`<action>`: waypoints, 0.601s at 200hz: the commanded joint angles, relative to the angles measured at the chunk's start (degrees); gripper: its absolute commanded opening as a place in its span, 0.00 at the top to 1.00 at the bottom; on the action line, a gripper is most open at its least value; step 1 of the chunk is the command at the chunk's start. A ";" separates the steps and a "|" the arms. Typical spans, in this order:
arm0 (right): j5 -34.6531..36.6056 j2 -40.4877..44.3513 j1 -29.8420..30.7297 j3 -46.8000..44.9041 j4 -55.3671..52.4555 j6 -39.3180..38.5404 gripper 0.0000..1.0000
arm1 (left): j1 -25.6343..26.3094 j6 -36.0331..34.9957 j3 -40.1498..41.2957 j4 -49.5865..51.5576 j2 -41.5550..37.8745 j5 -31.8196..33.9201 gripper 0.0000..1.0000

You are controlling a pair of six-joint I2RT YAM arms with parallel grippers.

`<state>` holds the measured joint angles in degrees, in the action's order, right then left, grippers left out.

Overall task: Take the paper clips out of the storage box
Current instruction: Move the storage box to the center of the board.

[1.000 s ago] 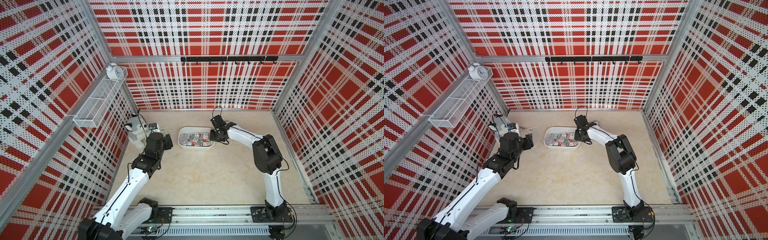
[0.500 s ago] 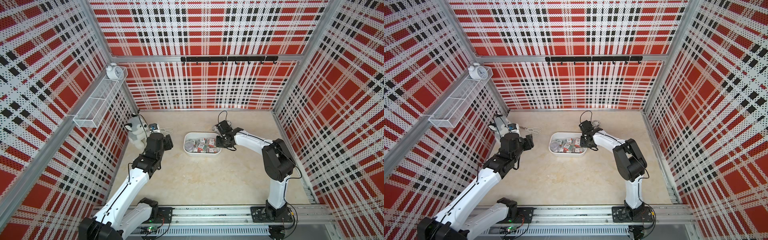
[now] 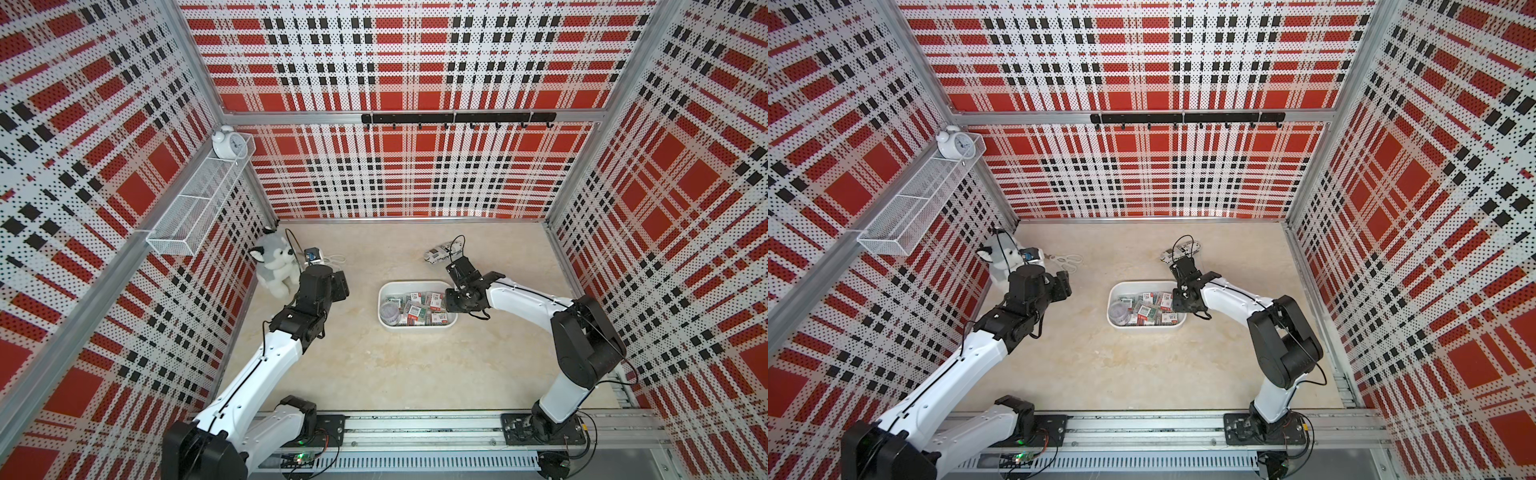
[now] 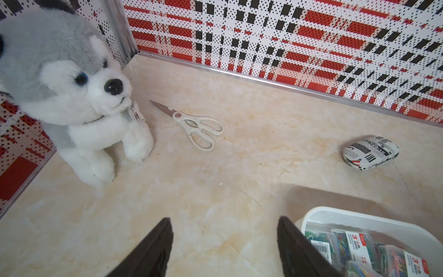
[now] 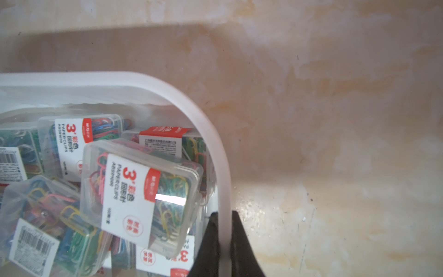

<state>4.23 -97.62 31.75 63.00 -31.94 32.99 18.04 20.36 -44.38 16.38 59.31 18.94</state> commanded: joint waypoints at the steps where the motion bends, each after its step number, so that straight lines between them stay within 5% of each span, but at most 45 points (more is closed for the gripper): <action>1: 1.37 2.62 -0.02 -1.97 -1.00 -3.00 0.94 | 0.59 0.33 0.36 0.76 0.56 1.70 0.29; 42: 1.88 4.31 -0.10 -3.08 -2.33 -4.37 0.88 | 1.20 0.48 0.52 0.84 0.81 2.57 0.28; 88: 3.23 7.13 -0.12 -1.82 -5.05 -4.65 0.45 | 2.25 0.29 0.20 1.18 0.38 3.21 0.27; 120: 7.89 12.19 -0.09 3.53 -10.55 -6.76 0.34 | 2.52 -0.55 -1.18 2.77 -0.92 2.64 0.26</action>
<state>7.44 -90.80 31.75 61.80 -38.04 28.25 20.14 20.56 -44.38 17.21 59.90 21.30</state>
